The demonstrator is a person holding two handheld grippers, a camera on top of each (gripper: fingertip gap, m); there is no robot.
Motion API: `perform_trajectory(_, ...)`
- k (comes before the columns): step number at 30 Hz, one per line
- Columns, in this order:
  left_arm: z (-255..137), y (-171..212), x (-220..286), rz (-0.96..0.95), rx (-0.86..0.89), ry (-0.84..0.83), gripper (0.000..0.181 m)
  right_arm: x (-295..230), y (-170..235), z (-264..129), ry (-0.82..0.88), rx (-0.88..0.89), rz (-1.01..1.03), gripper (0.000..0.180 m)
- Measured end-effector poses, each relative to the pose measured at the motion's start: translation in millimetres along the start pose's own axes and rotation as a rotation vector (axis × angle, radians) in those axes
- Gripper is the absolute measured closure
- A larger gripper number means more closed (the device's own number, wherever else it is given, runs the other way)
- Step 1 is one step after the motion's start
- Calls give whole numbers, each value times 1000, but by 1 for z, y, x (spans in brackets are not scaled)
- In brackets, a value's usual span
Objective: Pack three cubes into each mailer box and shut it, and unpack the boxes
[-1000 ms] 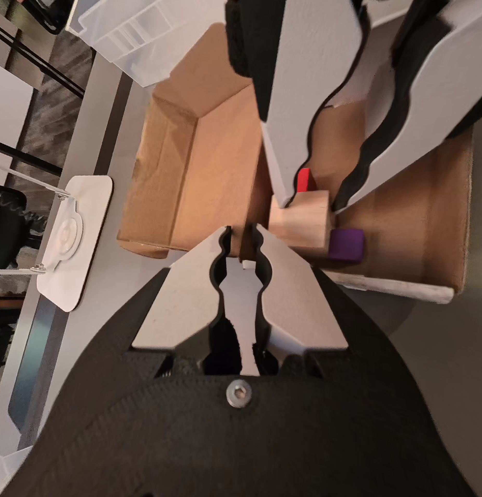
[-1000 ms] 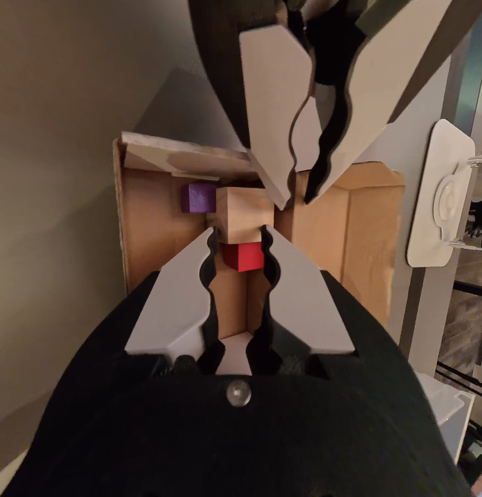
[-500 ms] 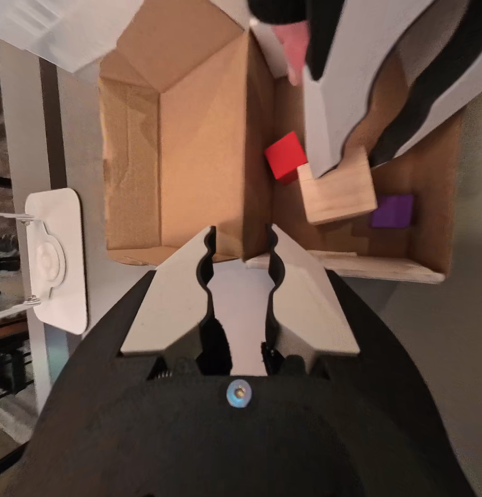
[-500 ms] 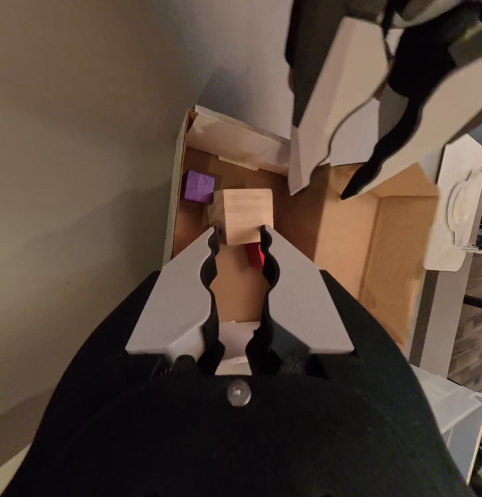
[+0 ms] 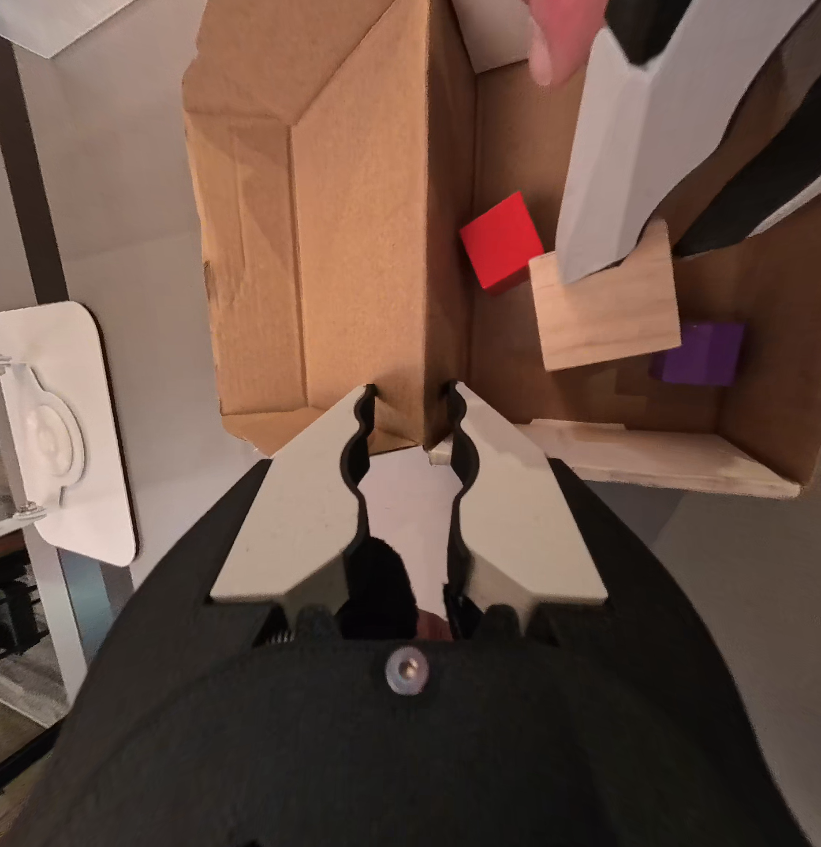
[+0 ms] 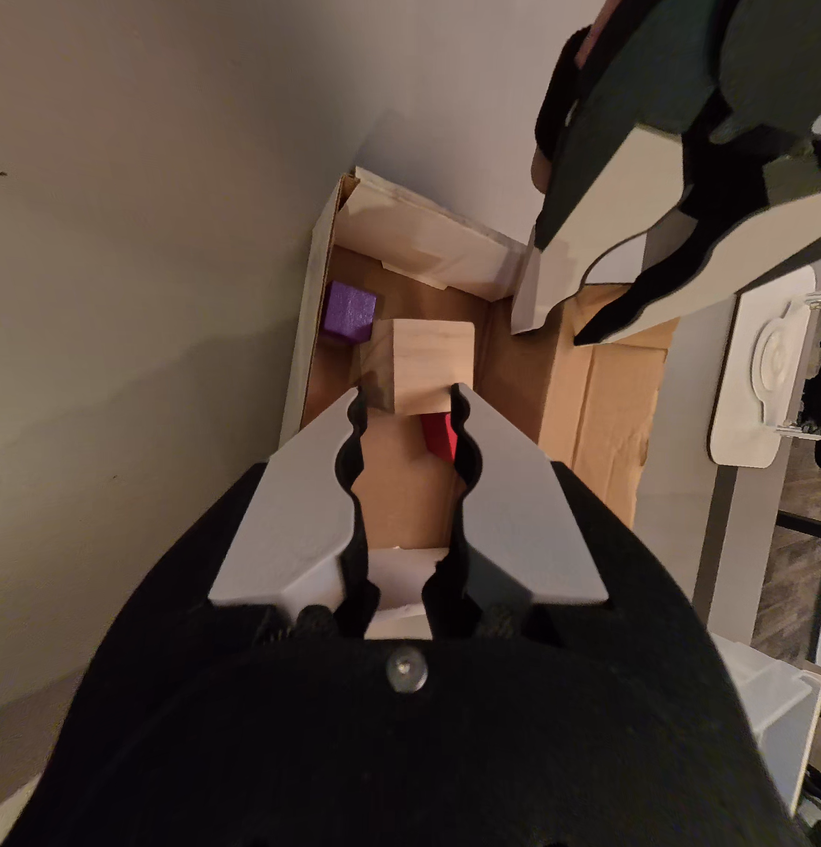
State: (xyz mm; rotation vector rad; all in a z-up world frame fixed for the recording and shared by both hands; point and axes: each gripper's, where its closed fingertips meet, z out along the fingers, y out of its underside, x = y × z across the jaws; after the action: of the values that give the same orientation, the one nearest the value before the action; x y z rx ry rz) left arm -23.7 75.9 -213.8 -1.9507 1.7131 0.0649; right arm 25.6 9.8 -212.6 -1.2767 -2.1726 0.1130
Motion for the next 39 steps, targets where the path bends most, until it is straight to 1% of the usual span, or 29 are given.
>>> perform_trajectory(2, -1, 2, -1, 6, -9, -15, 148, -1, 0, -1, 1, 1, -4, 146)
perform_trajectory(6, -2, 3, 2, 15, -40, -25, 152, 0, 2, -3, 7, 5, 8, 147)
perform_trajectory(7, -2, 3, 2, 17, -46, -27, 152, 2, 2, -4, 9, 11, 16, 145)
perform_trajectory(10, -1, 3, 2, 8, -54, -26, 152, 6, -3, -9, -2, 36, 38, 132)
perform_trajectory(12, -1, 3, 2, -3, -50, -23, 152, 9, -7, -9, -7, 39, 26, 131)
perform_trajectory(15, -1, 3, 2, -20, -38, -22, 152, 10, -11, -3, -60, 47, 39, 129)
perform_trajectory(18, -1, 2, 2, -47, -8, -11, 152, 7, -6, 6, -109, 24, 39, 129)
perform_trajectory(20, -1, 2, 2, -59, 12, -8, 152, 5, -3, 13, -109, 3, 30, 136)
perform_trajectory(21, -1, 2, 2, -61, 16, -10, 152, 6, -4, 15, -107, 2, 40, 135)
perform_trajectory(26, -1, 2, 2, -55, 18, -19, 153, 9, -6, 11, -120, 30, 89, 137)
perform_trajectory(29, -2, 2, 2, -71, 27, -23, 153, 19, -7, -8, -87, 89, 119, 137)
perform_trajectory(31, -2, 1, 2, -79, 31, -27, 153, 34, -6, -34, -40, 142, 143, 137)
perform_trajectory(33, -2, 1, 2, -93, 42, -28, 153, 56, 5, -67, 27, 180, 181, 137)
perform_trajectory(36, -2, 1, 2, -106, 56, -30, 153, 94, 48, -113, 154, 131, 230, 137)
perform_trajectory(39, -2, 1, 2, -111, 53, -37, 153, 122, 109, -141, 234, 3, 260, 137)
